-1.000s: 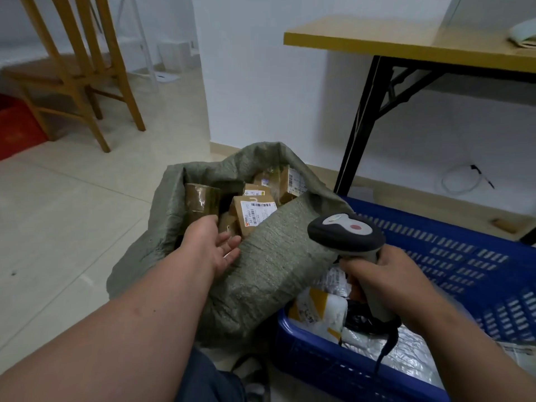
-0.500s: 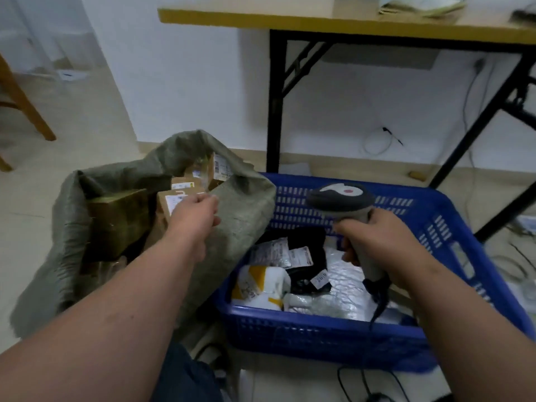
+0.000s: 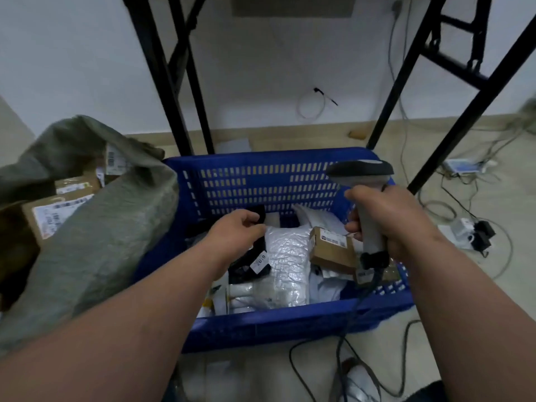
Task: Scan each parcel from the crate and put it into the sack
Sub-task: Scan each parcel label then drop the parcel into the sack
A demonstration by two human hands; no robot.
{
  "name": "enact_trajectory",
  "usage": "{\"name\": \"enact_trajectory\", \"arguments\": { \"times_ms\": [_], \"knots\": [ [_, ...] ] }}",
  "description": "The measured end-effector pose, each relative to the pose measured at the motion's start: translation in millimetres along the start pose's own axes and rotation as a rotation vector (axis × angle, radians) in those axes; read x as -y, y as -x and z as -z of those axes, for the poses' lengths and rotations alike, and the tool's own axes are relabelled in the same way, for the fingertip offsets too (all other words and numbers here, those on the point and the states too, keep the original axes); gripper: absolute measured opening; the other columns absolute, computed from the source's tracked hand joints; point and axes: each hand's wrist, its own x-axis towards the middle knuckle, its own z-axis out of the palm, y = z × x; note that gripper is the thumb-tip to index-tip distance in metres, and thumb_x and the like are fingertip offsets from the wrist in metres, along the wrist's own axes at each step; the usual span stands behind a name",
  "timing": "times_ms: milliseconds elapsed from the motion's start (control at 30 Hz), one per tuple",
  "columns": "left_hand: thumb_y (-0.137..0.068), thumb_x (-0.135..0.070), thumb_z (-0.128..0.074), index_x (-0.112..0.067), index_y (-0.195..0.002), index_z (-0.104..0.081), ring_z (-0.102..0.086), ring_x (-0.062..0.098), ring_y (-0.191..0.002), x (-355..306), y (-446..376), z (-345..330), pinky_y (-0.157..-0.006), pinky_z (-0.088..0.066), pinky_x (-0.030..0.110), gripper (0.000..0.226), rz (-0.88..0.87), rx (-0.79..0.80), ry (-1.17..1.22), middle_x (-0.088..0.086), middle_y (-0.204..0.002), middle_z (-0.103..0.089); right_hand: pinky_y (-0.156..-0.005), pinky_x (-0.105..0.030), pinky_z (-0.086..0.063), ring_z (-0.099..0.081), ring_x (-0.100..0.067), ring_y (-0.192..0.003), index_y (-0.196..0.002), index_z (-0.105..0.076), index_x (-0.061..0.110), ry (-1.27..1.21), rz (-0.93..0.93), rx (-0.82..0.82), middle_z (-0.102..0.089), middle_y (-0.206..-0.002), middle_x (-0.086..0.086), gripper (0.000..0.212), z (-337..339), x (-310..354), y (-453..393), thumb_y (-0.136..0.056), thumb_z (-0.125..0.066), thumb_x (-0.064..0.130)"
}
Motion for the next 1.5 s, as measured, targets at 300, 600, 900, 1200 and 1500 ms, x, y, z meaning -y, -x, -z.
{"name": "enact_trajectory", "arguments": {
  "times_ms": [300, 600, 900, 1200, 1500],
  "knots": [
    [-0.082, -0.036, -0.075, -0.023, -0.145, -0.043, -0.058, 0.015, -0.101, -7, -73, -105, -0.076, -0.043, 0.025, 0.072, 0.066, 0.22, -0.113, 0.003, -0.132, -0.054, -0.044, -0.025, -0.051, -0.067, -0.017, -0.045, -0.089, -0.061, 0.009, 0.011, -0.128, -0.013, -0.065, -0.068, -0.011, 0.017, 27, -28, -46, -0.085, -0.068, 0.024],
    [-0.088, -0.025, -0.07, -0.009, -0.106, -0.054, -0.058, 0.019, -0.079, 19, -106, -170, -0.067, -0.049, 0.03, 0.029, 0.453, 0.264, 0.114, 0.007, -0.094, -0.063, -0.043, -0.025, -0.048, -0.066, -0.016, -0.044, -0.087, -0.062, 0.008, 0.055, -0.144, -0.003, -0.064, -0.062, -0.009, 0.019, 42, -38, -71, -0.084, -0.069, 0.026],
    [-0.09, 0.006, -0.057, -0.008, -0.096, -0.061, -0.06, 0.016, -0.054, -9, -96, -113, -0.043, -0.046, 0.02, 0.016, 0.268, 0.138, 0.295, 0.012, -0.079, -0.066, -0.045, -0.026, -0.052, -0.065, -0.014, -0.043, -0.086, -0.062, 0.008, 0.009, -0.111, -0.008, -0.066, -0.067, -0.011, 0.018, 38, -22, -65, -0.085, -0.068, 0.025],
    [-0.084, 0.003, -0.054, -0.01, -0.092, -0.067, -0.069, 0.024, -0.088, -36, -20, -1, -0.069, -0.055, 0.03, 0.019, 0.024, -0.086, 0.489, 0.01, -0.093, -0.071, -0.054, -0.034, -0.054, -0.067, -0.017, -0.047, -0.091, -0.065, 0.009, -0.057, 0.036, 0.016, -0.065, -0.066, -0.012, 0.018, 18, 10, -23, -0.084, -0.069, 0.025],
    [-0.089, 0.005, -0.061, -0.025, -0.101, -0.053, -0.063, 0.028, -0.103, -30, 33, 46, -0.091, -0.055, 0.046, 0.033, -0.124, -0.252, 0.484, 0.01, -0.115, -0.058, -0.051, -0.03, -0.051, -0.069, -0.021, -0.053, -0.084, -0.064, 0.006, 0.092, 0.192, 0.26, -0.065, -0.055, -0.004, 0.014, 0, 36, 46, -0.083, -0.067, 0.02]
  ]
}}
